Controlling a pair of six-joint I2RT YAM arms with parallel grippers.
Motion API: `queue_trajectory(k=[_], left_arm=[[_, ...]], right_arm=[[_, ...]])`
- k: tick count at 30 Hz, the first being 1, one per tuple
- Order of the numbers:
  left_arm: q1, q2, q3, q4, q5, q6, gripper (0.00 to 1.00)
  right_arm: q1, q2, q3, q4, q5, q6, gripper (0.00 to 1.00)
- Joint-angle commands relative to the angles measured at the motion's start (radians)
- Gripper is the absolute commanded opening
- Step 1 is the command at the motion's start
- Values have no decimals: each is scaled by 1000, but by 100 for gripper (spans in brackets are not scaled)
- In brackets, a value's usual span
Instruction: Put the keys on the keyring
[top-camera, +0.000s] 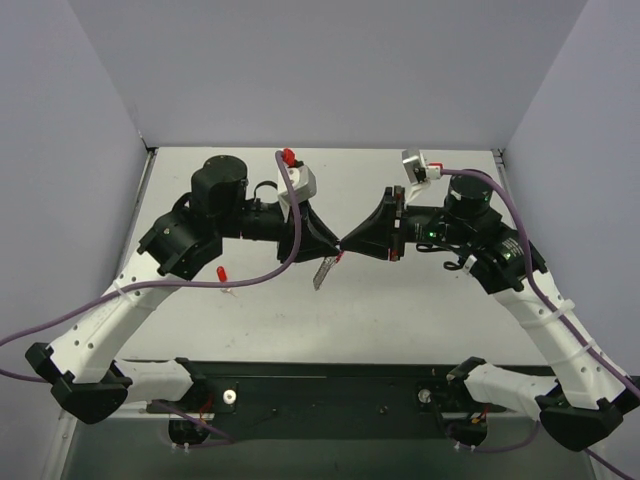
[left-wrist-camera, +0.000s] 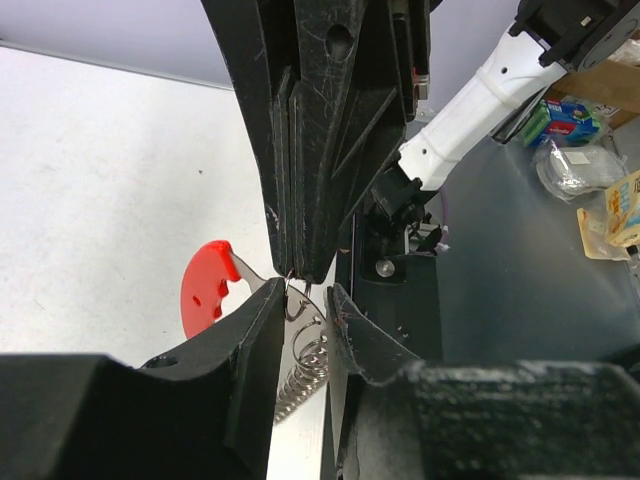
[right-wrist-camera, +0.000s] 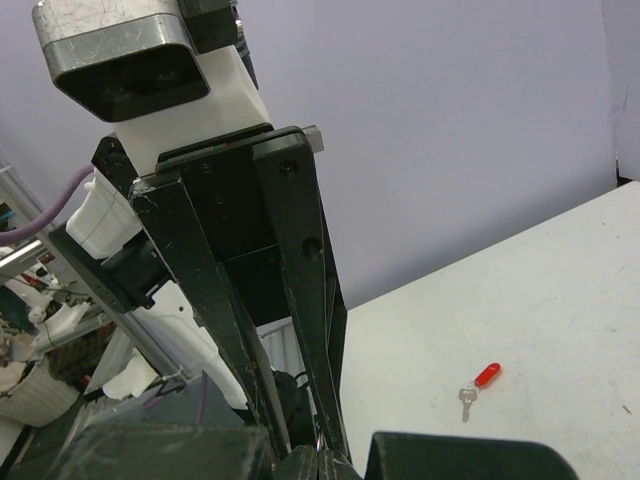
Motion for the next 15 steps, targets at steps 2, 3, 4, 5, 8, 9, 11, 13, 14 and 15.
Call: queue_trajectory(k=[2,3,4,5,8,9,11,13,14,15], left_arm=[[-4,-19,-12,46,3,2,29],[-2,-21,-15,46,3,0,24],[-1,-19,-17,49,1,0,15],[2,-16,-20,49,6,0,11],[4,-15,-21,52,23,-1,7],[4,-18,-23,56,21,-3,7],[7,-25,-26,60,9,-5,6],[10,-27,-26,62,9,-5,0],[13,-30,-28,62,9,-5,0],[13,-30,-29,62,9,-5,0]], right_arm=[[6,-35,8,82,0,-6,0],[6,-37,8,82,3,-6,0],[6,-40,8,82,5,-4,0],[6,-38,8,86,5,-6,0],[4,-40,6,85,5,-7,0],[6,-40,6,85,5,-7,0],[6,-38,5,86,3,-6,0],[6,-38,3,86,6,-6,0],[6,-38,3,88,5,-7,0],[6,-40,5,88,6,-7,0]])
